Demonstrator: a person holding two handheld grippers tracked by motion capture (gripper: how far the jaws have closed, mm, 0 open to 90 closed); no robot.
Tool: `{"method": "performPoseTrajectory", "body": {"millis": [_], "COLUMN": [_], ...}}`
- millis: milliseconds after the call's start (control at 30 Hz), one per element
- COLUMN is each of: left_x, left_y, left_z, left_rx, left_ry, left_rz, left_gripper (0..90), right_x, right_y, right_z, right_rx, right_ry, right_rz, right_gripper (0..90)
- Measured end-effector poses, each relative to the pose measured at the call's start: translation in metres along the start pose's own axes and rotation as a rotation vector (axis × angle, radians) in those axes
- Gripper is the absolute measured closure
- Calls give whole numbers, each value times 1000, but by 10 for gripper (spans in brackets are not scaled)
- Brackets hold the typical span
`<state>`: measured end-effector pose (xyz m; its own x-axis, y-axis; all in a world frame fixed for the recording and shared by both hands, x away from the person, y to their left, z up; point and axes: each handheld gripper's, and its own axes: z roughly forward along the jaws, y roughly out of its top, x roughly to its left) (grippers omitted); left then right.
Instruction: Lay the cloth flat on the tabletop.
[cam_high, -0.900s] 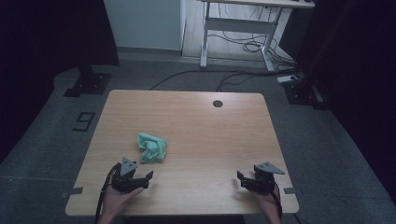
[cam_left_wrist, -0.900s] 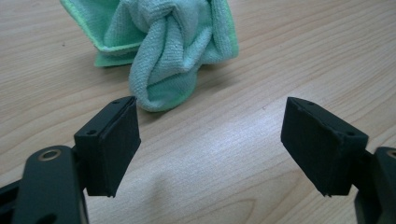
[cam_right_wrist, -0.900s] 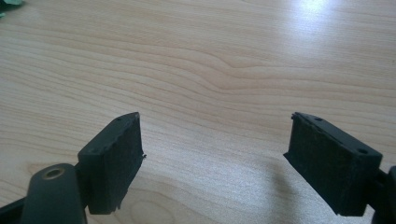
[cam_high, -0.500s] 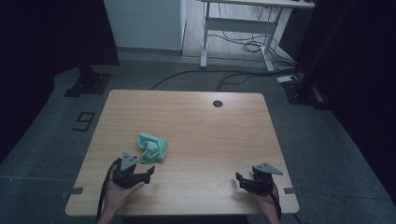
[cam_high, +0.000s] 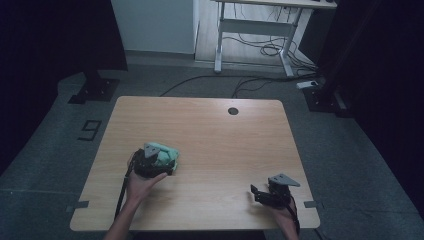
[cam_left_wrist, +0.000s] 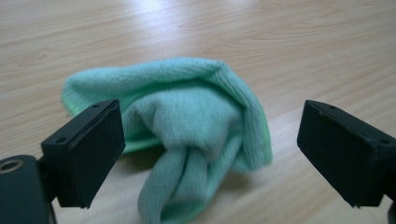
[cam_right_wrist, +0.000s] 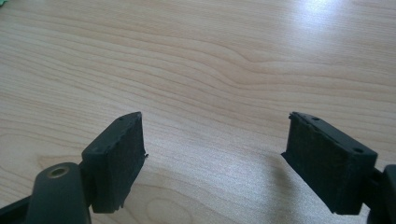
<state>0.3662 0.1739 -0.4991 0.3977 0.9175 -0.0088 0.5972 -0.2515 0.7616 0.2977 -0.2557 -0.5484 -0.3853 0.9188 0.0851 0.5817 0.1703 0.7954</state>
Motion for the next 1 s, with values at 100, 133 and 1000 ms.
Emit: {"method": "performPoseTrajectory", "body": {"millis": [100,133,1000], "left_x": [0,0,-14], "left_y": [1,1,10], "left_z": [15,15,-27], "left_rx": [46,46,-72], "left_ry": [15,15,-166], "left_rz": [-1,-1,43], "left_gripper": [94,126,673], "right_x": [1,1,0], "right_y": [1,1,0], "right_z": [-1,-1,1], "right_rx": [-4,-4,-2], "right_ry": [1,1,-1], "right_rz": [-7,-7,4], "right_gripper": [199,199,219]}}
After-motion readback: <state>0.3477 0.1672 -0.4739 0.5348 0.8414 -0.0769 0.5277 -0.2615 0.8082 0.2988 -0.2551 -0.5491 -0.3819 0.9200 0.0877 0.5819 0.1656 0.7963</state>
